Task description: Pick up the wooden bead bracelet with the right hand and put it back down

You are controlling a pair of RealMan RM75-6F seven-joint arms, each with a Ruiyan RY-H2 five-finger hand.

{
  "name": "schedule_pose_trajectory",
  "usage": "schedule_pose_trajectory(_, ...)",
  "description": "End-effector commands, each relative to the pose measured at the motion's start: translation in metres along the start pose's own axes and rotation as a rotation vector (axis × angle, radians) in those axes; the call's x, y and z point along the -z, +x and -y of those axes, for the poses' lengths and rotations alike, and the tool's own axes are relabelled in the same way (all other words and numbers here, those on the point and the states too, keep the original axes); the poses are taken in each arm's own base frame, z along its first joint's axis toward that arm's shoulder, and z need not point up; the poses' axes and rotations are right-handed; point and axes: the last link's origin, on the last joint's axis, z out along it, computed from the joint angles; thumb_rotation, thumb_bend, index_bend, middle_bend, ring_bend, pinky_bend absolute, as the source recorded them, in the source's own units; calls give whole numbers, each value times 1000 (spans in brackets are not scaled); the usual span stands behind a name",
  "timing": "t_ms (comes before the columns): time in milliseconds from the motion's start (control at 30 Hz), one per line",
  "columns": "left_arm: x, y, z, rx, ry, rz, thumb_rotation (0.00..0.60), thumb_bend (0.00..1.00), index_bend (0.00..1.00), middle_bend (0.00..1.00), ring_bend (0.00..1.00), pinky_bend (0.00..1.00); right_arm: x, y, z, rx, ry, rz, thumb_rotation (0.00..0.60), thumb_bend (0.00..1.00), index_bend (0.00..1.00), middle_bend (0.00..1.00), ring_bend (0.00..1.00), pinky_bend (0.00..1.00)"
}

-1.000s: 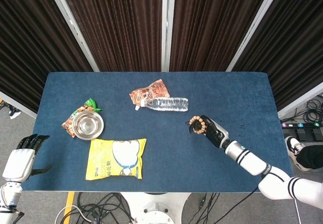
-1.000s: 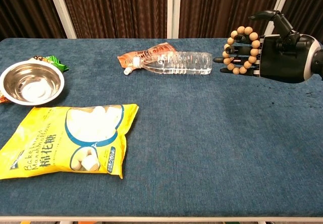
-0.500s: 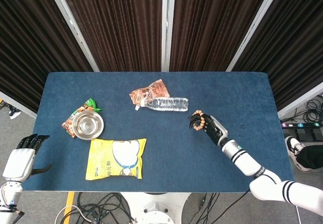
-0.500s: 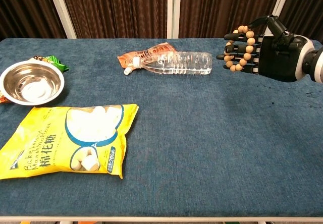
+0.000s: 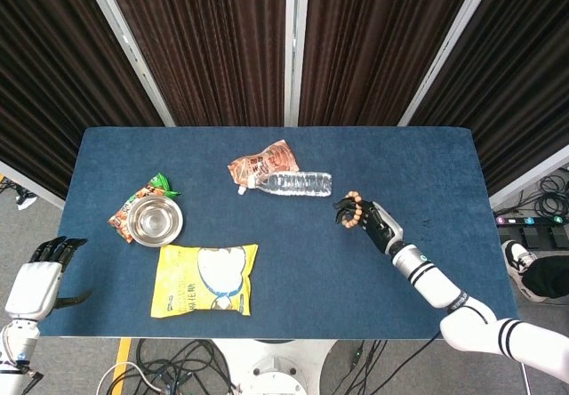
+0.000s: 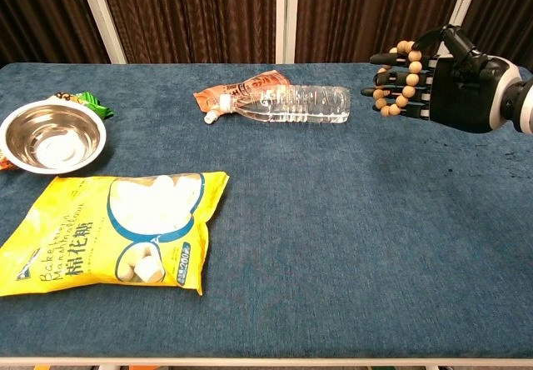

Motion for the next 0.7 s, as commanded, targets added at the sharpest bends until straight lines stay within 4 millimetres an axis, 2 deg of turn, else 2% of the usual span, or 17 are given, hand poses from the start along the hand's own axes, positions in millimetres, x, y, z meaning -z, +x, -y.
schedule_pose_trajectory(33, 0, 0, 0, 1, -3, -2, 600, 0, 174, 166, 91, 139, 0, 2, 2, 3, 6, -6, 101, 842, 423, 545, 124, 0)
schedule_pose_trajectory(100, 0, 0, -1, 1, -5, -4, 600, 0, 174, 166, 91, 140, 1, 3, 3, 5, 12, -8, 100, 953, 423, 544, 123, 0)
schedule_pose_trajectory(167, 0, 0, -1, 1, -5, -5, 600, 0, 174, 167, 91, 140, 1, 3, 5, 7, 18, -8, 101, 995, 418, 543, 117, 0)
schedule_pose_trajectory(633, -1, 0, -1, 1, -7, -3, 600, 0, 174, 167, 91, 139, 2, 10, 12, 17, 35, -11, 102, 1000, 280, 417, 72, 0)
schedule_pose_trajectory(700, -1, 0, -1, 1, -7, -5, 600, 0, 174, 167, 92, 139, 2, 11, 13, 18, 37, -12, 116, 1000, 259, 394, 67, 0)
